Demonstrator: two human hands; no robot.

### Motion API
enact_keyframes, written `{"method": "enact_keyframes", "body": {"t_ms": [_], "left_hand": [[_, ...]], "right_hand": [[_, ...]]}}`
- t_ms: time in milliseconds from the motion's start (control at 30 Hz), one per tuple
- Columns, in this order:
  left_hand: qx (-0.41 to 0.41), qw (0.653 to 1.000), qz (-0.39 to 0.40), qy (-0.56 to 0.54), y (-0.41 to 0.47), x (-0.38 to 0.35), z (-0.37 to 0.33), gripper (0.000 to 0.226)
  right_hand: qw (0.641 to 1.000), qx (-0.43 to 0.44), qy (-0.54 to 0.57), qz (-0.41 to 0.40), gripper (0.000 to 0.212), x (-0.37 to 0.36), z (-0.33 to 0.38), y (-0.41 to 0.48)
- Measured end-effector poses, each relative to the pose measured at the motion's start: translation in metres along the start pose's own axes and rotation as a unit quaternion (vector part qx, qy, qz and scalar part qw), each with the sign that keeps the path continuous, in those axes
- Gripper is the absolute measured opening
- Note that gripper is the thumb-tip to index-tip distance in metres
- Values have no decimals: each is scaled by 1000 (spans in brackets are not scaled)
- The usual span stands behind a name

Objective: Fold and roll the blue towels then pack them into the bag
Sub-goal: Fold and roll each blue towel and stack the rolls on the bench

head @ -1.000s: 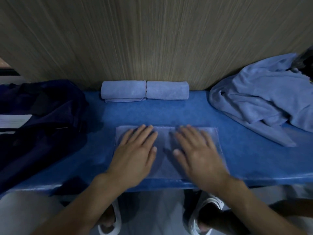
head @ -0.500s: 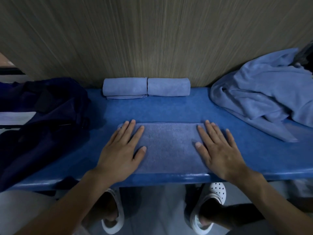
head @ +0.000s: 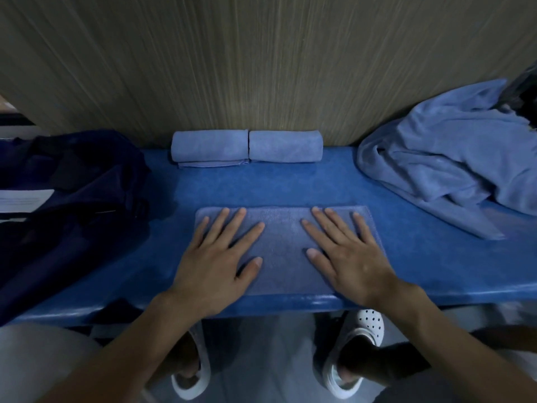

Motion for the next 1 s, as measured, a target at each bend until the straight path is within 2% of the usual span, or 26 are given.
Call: {"method": "enact_keyframes", "body": {"t_ms": [200,300,400,467,567,633,733,800,1000], "left_hand": [[55,998,15,-16,-10,-1,24,69],[46,999,2,19,-9,18,12,65],[-20,999,-25,13,-10,35,-14,52],[-37,999,-11,18,-14,34,-21,52],[-23,999,1,44,-11,30,-12,54],[-4,999,-12,46,-8,35,-8,53],[1,999,-15,50,-9,38,-17,48],[-5,999,-2,41,-12,36,-22,51],[4,999,-27,43,-4,39,-15,51]], "right_hand": [[996,-88,-15,14,74,0,-46,-7],[998,-58,-24,23,71,4,-36,-1],[998,-42,-28,42,70,2,-37,-2],[998,-40,-51,24,69,8,-38,-6],[996,-21,-80,-16,63,23,-31,-9],[997,18,-59,-40,60,25,-17,-9],[997,61,-17,-47,55,21,1,-9],[996,69,-29,-48,51,20,8,-12],[989,122,-44,-74,44,34,28,-17]]}}
Point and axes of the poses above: each hand's wrist, its own y-axis towards the middle knuckle, its own x-axis out of the back of the hand, z = x × y, the point moved 9 cm from there along y, towards the middle knuckle, and after that the axes turned 1 degree about x, right-handed, at the moved point
